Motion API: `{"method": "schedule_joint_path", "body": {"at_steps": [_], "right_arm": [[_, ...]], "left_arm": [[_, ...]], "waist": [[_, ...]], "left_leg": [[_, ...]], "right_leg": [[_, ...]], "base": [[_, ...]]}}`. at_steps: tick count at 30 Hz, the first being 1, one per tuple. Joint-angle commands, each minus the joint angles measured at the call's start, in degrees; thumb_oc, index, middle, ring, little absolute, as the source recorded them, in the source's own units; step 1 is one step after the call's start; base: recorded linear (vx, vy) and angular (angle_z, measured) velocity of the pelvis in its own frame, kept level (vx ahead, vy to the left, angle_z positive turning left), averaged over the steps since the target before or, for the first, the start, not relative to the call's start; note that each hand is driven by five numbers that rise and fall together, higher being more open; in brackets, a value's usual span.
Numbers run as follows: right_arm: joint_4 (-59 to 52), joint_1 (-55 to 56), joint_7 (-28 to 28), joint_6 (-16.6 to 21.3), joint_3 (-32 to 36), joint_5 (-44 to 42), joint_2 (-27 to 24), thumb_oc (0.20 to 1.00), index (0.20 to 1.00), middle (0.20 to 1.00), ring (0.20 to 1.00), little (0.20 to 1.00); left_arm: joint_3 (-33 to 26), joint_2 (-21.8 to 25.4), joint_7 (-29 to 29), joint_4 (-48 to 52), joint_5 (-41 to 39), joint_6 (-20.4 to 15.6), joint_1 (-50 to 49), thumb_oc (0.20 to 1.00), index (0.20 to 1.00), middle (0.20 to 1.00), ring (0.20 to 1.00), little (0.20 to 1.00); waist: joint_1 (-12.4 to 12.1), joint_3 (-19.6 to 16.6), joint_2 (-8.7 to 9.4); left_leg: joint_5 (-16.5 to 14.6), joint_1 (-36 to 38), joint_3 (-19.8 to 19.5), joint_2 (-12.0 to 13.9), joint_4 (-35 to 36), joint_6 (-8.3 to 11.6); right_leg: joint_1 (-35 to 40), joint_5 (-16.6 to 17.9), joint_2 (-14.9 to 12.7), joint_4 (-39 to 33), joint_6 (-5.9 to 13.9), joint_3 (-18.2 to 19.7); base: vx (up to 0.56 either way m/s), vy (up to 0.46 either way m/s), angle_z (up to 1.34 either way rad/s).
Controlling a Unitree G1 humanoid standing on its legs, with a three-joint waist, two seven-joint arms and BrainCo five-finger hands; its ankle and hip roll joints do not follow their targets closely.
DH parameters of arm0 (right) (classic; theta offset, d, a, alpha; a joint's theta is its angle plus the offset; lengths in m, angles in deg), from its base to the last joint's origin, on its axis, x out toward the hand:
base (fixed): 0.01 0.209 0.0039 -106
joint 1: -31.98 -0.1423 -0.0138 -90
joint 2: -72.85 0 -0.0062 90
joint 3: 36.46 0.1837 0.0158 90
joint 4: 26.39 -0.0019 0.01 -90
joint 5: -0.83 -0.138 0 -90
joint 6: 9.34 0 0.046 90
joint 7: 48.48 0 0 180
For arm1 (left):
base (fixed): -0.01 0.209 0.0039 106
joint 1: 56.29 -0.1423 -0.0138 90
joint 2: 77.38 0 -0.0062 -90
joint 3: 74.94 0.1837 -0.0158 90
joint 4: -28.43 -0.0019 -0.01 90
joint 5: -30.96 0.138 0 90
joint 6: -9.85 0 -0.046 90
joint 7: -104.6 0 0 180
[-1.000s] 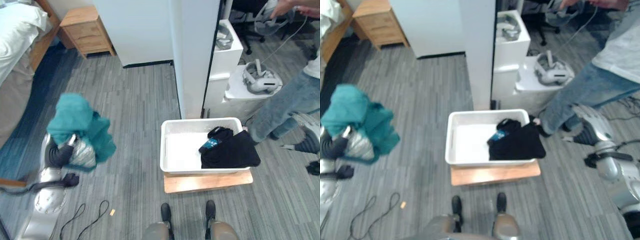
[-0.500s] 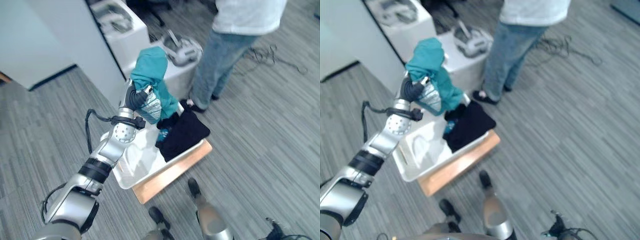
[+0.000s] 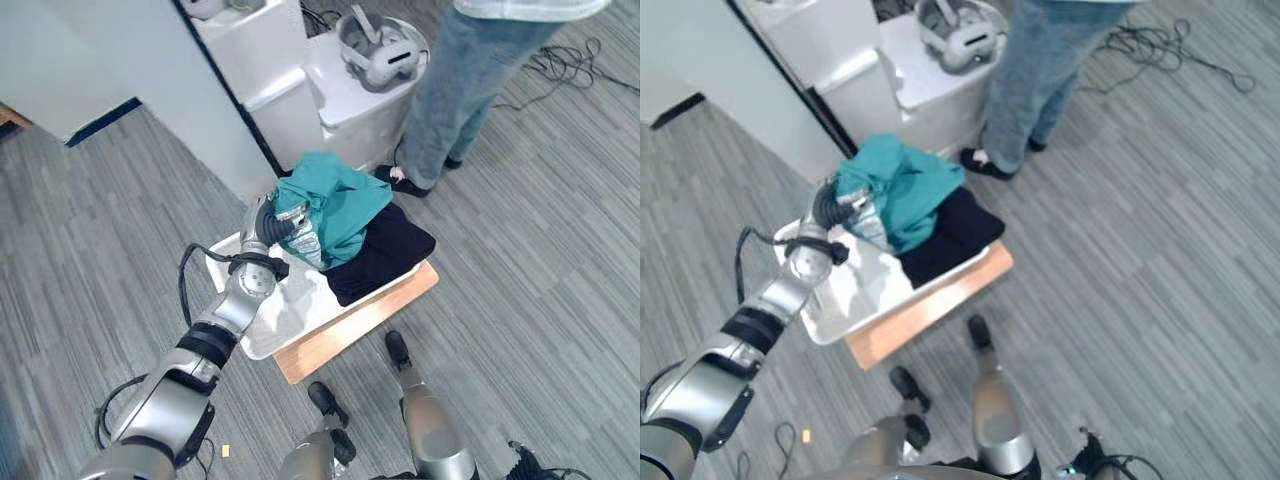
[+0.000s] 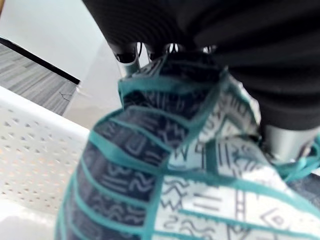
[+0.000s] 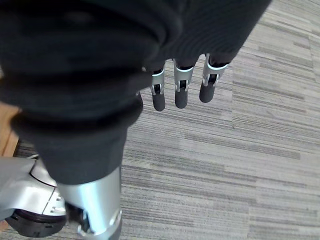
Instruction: Tidy up the quilt and then pick up the clothes from the bed and put them into the laundry hamper.
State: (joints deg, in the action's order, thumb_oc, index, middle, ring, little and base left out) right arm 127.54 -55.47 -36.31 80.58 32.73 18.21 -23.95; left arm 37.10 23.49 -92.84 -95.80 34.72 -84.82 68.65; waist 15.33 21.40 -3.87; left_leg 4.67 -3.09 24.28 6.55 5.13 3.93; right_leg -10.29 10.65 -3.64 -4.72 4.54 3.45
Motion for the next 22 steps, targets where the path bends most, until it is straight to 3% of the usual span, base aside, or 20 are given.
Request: {"method": "schedule_joint_path", "body": {"at_steps": [1, 9, 12, 18, 22], "right_arm": [[0.9, 1.4, 0.2, -0.9, -1.6, -1.1, 0.2, 1.0, 1.0, 1.0, 1.0, 1.0], [-3.0, -1.4, -0.4, -0.8, -1.6, 1.4, -0.5, 1.0, 1.0, 1.0, 1.0, 1.0], [-5.1, -4.9, 0.5, -0.8, -1.9, 2.3, 0.0, 1.0, 1.0, 1.0, 1.0, 1.0], [-4.7, -10.9, 1.2, -0.9, -2.9, 1.3, 2.5, 1.0, 1.0, 1.0, 1.0, 1.0], [-2.6, -13.4, 0.8, -1.1, -3.2, -1.5, 5.3, 1.0, 1.0, 1.0, 1.0, 1.0]], "left_arm": [[-5.9, 1.3, -0.6, 2.7, -8.9, -3.6, -4.3, 1.0, 1.0, 1.0, 1.0, 1.0], [-12.7, 1.5, 2.9, 4.8, -13.7, -4.6, -19.2, 1.0, 1.0, 1.0, 1.0, 1.0], [-14.2, 0.7, 3.9, -2.7, -12.0, -3.1, -25.3, 1.0, 1.0, 1.0, 1.0, 1.0], [-15.0, -3.3, 4.3, -28.4, -5.9, 1.1, -30.5, 1.0, 1.0, 1.0, 1.0, 1.0], [-16.7, -6.2, 4.1, -36.3, -5.4, 3.1, -33.3, 1.0, 1.0, 1.0, 1.0, 1.0]], "waist": [[-2.4, -4.5, 3.8], [-6.7, -9.0, 4.49], [-8.6, -11.2, 4.85], [-10.1, -14.3, 5.1], [-11.1, -15.5, 5.42]], "left_leg": [[-3.5, 2.7, -3.6, 3.0, -0.1, 3.5], [-4.8, 6.9, -6.1, 2.9, -0.1, 3.19], [-5.2, 8.7, -7.5, 2.7, -0.1, 2.89], [-5.9, 10.1, -8.1, 2.3, -0.1, 2.36], [-6.4, 10.4, -8.4, 2.0, -0.1, 1.93]], "right_leg": [[4.0, -10.2, -2.3, 0.0, 3.0, -2.2], [10.1, -11.8, -2.2, -0.1, 2.27, -3.9], [12.8, -12.7, -2.5, 0.1, 2.22, -5.0], [14.5, -13.1, -2.9, 0.0, 2.18, -5.5], [15.0, -13.1, -3.2, -0.1, 2.29, -5.5]], "base": [[0.06, -0.008, 0.36], [0.03, 0.014, 0.2], [0.01, 0.026, 0.24], [0.0, 0.061, 0.08], [0.0, 0.073, 0.05]]}}
